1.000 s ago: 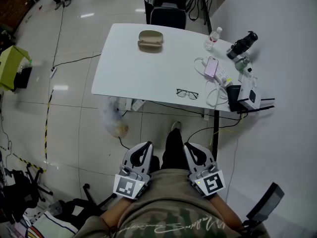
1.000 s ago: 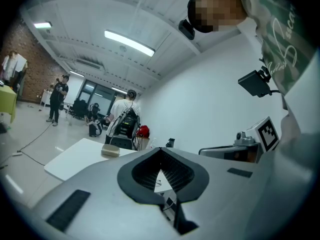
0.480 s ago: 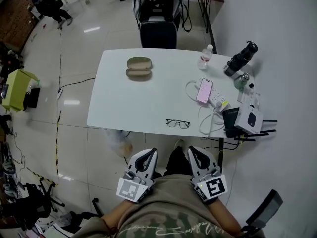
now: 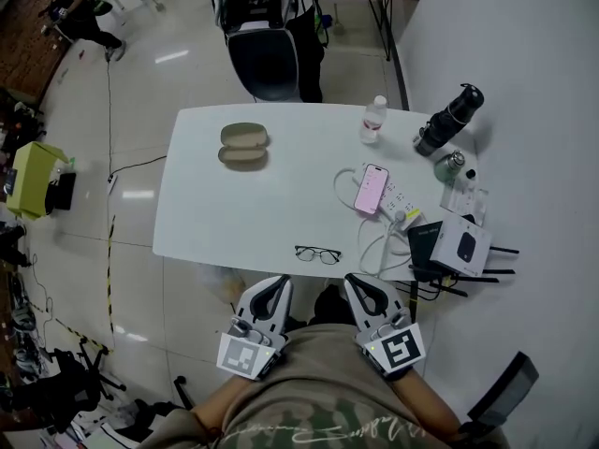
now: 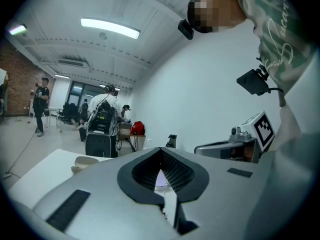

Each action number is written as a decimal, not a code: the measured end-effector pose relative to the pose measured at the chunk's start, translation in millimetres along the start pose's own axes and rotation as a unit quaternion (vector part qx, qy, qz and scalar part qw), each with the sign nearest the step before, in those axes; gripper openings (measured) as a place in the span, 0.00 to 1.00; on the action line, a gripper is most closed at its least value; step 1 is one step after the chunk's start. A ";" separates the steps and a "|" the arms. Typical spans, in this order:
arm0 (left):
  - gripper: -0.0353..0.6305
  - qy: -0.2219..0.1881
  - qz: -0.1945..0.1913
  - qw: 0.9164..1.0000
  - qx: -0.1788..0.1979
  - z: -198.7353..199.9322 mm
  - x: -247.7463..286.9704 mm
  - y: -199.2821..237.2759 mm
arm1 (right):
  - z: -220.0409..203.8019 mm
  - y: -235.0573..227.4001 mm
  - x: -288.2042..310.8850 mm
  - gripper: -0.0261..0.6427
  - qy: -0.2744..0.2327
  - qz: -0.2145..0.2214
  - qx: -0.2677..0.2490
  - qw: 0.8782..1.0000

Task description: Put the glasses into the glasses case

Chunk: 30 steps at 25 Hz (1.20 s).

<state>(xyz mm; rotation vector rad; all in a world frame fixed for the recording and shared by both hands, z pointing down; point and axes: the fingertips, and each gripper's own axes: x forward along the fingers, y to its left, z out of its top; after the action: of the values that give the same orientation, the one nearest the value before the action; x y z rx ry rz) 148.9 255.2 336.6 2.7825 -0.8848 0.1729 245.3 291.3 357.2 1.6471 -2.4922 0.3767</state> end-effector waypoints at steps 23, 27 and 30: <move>0.05 0.027 0.029 0.999 -0.032 -15.8 14.1 11.9 | -31.3 -15.1 27.8 0.06 0.066 0.040 0.001 0.997; 0.05 0.020 0.023 1.000 -0.007 -9.6 15.6 17.3 | -45.1 -6.5 45.2 0.06 0.118 0.063 -0.024 0.991; 0.05 0.013 0.015 0.999 0.051 -2.1 16.2 22.7 | -50.7 -14.1 56.8 0.06 0.127 0.046 -0.030 0.990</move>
<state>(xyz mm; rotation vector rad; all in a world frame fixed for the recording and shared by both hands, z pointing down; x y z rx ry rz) 148.8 228.6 345.3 2.8549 -0.9357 0.2660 234.3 249.8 421.7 1.3691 -2.3696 0.4825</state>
